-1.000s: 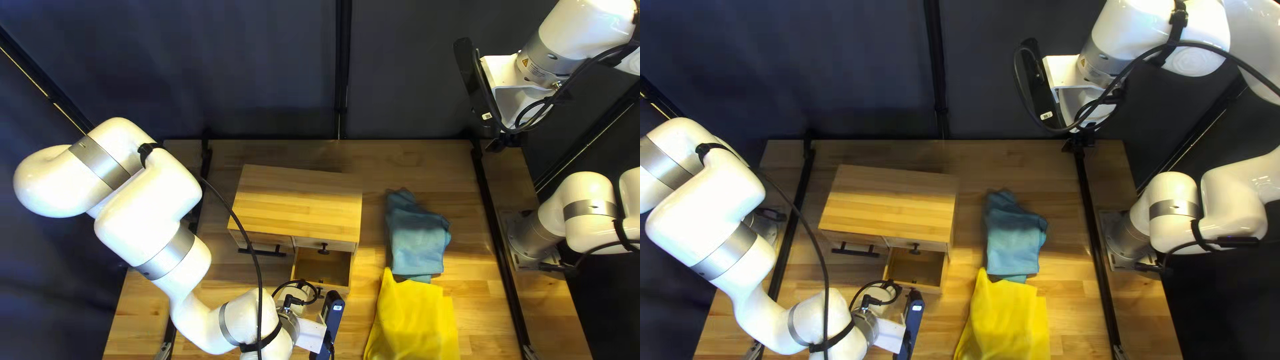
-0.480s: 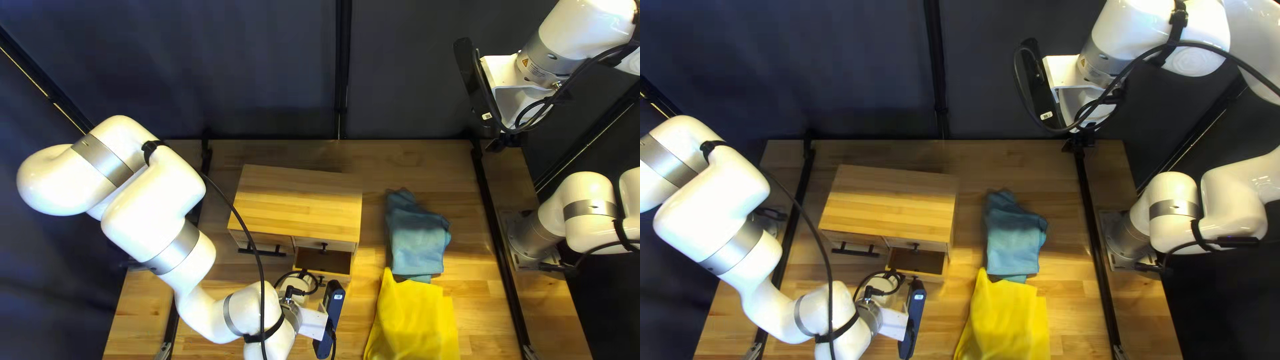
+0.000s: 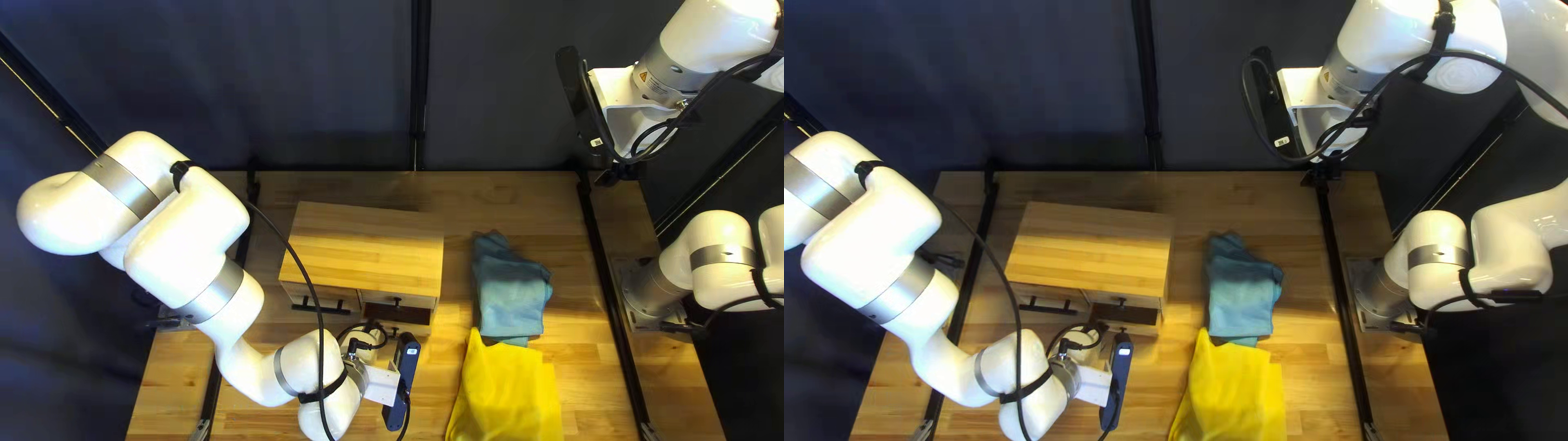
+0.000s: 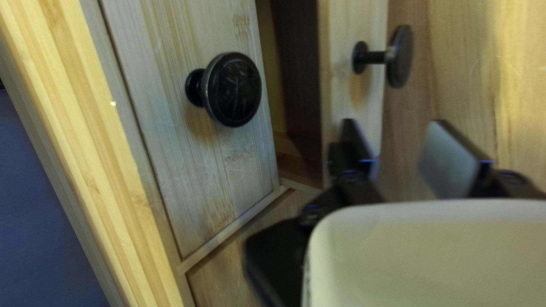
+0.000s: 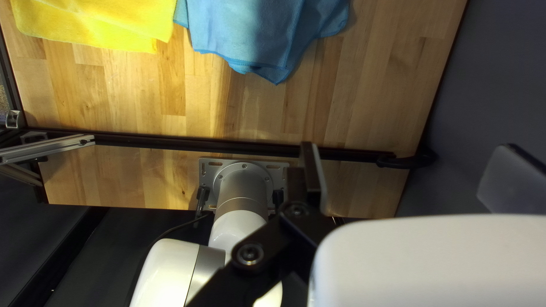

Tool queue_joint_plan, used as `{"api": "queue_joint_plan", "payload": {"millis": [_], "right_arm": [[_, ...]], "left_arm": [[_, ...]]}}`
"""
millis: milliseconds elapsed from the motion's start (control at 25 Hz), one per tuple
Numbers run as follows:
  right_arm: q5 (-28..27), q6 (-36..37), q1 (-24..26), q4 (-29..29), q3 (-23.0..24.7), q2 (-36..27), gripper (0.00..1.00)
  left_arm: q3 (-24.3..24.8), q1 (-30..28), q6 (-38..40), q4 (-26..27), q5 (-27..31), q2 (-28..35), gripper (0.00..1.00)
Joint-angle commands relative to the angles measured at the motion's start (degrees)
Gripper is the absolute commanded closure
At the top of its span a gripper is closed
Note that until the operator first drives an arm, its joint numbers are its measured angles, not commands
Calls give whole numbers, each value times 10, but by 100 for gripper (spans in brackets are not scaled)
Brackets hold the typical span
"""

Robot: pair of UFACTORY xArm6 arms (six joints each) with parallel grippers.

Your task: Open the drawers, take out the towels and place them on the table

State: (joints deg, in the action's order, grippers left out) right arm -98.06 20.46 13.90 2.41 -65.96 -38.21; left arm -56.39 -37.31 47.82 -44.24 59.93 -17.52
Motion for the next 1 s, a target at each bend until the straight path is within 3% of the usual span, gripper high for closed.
{"api": "queue_joint_plan", "payload": {"millis": [40, 320, 440, 480, 520, 720, 1000], "right_arm": [[0, 0, 0, 0, 0, 0, 0], [0, 0, 0, 0, 0, 0, 0], [0, 0, 0, 0, 0, 0, 0], [0, 0, 0, 0, 0, 0, 0], [0, 0, 0, 0, 0, 0, 0], [0, 0, 0, 0, 0, 0, 0], [0, 0, 0, 0, 0, 0, 0]], "left_arm": [[4, -5, 2, 6, -4, 2, 0], [11, -37, 1, 38, -2, 16, 0], [28, -31, -15, 49, -27, 38, 0], [30, -27, -22, 55, -34, 44, 4], [38, -16, -35, 67, -54, 57, 100], [66, 33, -70, 113, -129, 88, 100], [70, 75, -72, 114, -170, 72, 100]]}}
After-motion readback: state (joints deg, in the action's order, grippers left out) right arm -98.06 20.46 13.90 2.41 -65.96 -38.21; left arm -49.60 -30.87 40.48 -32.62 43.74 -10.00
